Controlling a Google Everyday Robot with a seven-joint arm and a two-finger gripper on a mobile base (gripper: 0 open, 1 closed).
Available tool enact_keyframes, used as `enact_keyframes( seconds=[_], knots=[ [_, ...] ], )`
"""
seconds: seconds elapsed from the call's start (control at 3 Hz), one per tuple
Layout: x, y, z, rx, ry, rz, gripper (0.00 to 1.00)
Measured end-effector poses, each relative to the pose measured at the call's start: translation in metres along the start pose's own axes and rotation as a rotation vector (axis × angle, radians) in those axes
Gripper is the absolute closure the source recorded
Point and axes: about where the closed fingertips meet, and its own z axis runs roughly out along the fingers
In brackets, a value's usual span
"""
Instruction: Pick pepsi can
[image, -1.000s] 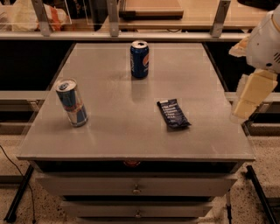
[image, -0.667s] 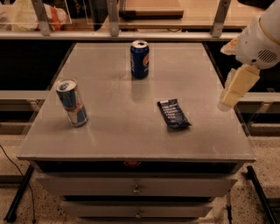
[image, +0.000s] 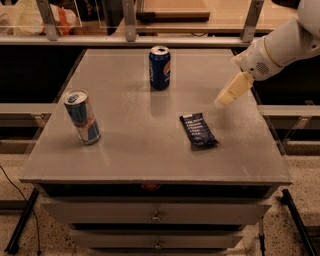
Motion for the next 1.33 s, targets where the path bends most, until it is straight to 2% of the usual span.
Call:
enact_keyframes(
  seconds=[0.33,0.67,1.0,1.33],
  knots=[
    [0.002,-0.004,0.011,-0.007,-0.010,0.012,0.00],
    [0.005,0.001,0.012,-0.003,-0.058,0.043,0.00],
    [-0.007,0.002,0.026,0.013,-0.188,0.067,0.00],
    [-0.032,-0.003,0.037,0.034,-0.285,0.058,0.00]
  ],
)
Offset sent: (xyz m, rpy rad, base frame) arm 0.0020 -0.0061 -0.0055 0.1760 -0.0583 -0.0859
